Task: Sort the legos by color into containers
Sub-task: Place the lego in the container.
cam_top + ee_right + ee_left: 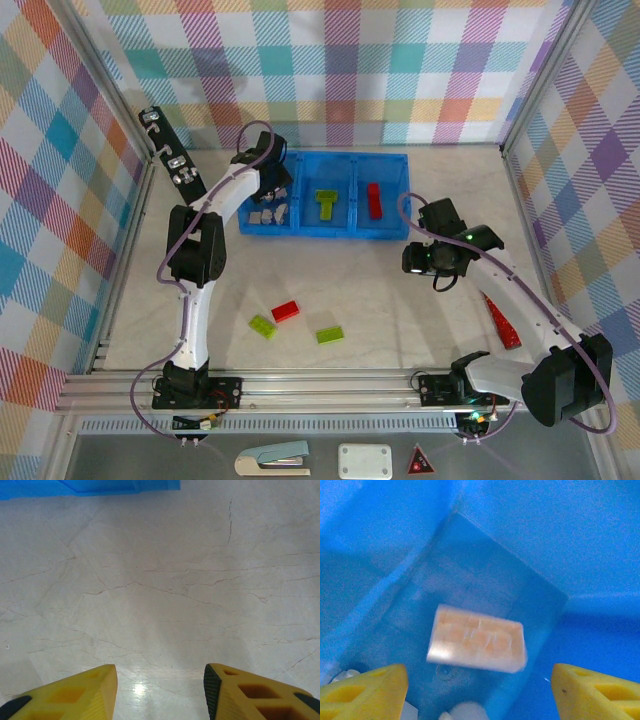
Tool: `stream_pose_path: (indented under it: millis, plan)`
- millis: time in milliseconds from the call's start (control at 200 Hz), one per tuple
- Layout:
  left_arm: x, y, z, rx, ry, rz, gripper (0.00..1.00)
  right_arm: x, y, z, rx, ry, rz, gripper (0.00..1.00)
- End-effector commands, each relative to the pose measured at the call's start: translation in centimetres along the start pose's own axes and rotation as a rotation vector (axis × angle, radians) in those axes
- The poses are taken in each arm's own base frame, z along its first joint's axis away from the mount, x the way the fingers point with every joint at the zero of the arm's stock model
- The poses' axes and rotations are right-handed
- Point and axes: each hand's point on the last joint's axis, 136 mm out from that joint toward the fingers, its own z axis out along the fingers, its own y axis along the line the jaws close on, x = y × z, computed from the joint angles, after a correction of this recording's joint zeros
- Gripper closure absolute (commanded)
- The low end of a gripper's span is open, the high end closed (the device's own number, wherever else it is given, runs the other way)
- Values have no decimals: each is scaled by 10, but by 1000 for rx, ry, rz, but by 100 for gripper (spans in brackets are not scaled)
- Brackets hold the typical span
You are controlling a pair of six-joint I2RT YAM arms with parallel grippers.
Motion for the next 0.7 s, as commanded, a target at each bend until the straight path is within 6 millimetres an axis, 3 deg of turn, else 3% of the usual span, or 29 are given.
stream_pose_path:
  millis: [0,195,370,550,695]
  plan:
    - [-7,2,-11,-5,-24,-11,24,-2,4,-7,-22,-12,-3,49]
    - [-7,-10,-33,55,-11,53,27,-3,9,-9,-47,-17,1,49]
    - [8,-17,-52,112,56,198,28,-2,16,-6,-88,-12,-2,50]
    - [31,-4,-77,135,148,352,28,-2,26,-1,-143,-14,-30,50]
    - [44,19,-103,125,180,454,28,1,44,3,-239,-22,-109,49]
